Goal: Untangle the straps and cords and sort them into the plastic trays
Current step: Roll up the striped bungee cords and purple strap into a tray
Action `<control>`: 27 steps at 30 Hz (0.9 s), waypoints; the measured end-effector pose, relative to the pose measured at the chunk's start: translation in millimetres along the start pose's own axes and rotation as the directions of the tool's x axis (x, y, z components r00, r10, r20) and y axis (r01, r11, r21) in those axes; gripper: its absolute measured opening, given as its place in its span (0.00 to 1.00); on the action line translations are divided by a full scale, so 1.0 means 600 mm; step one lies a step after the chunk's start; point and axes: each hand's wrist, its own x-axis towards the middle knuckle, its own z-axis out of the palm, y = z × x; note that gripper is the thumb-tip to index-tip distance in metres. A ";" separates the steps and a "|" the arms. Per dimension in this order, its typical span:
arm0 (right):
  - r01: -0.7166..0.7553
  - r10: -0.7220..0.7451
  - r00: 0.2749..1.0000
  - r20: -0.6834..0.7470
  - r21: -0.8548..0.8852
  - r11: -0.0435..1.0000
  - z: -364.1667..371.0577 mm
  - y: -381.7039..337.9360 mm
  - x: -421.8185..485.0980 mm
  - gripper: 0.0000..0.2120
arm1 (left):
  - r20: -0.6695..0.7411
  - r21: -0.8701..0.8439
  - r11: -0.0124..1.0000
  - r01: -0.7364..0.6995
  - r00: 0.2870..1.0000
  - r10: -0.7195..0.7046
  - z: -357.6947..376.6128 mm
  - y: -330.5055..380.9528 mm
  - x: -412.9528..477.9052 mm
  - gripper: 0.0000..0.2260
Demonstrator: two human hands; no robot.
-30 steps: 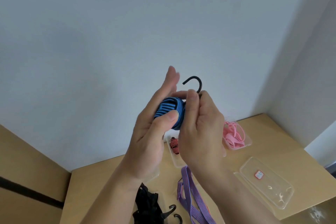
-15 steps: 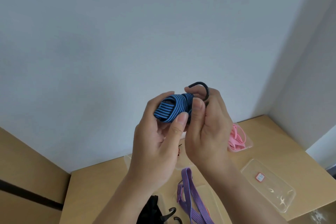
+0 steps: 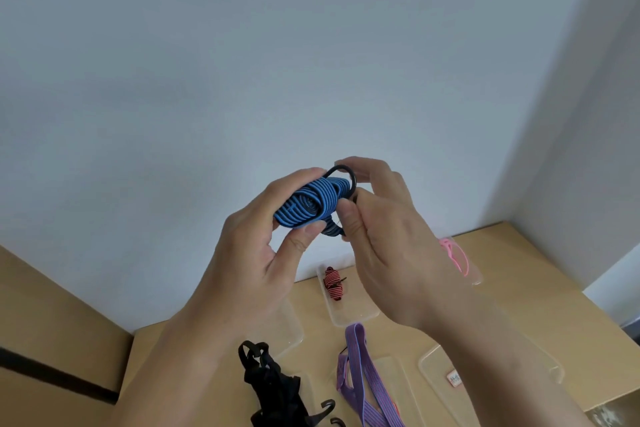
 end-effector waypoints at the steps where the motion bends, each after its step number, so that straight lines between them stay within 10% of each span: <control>1: -0.002 0.002 1.000 0.029 -0.005 1.000 -0.003 -0.001 -0.001 0.17 | 0.015 0.005 1.000 0.010 1.000 -0.010 -0.001 -0.001 0.000 0.18; 27: -0.062 0.057 0.991 0.118 0.038 0.997 -0.011 -0.011 -0.008 0.20 | -0.016 -0.278 0.957 0.077 0.996 -0.085 0.015 0.002 0.005 0.16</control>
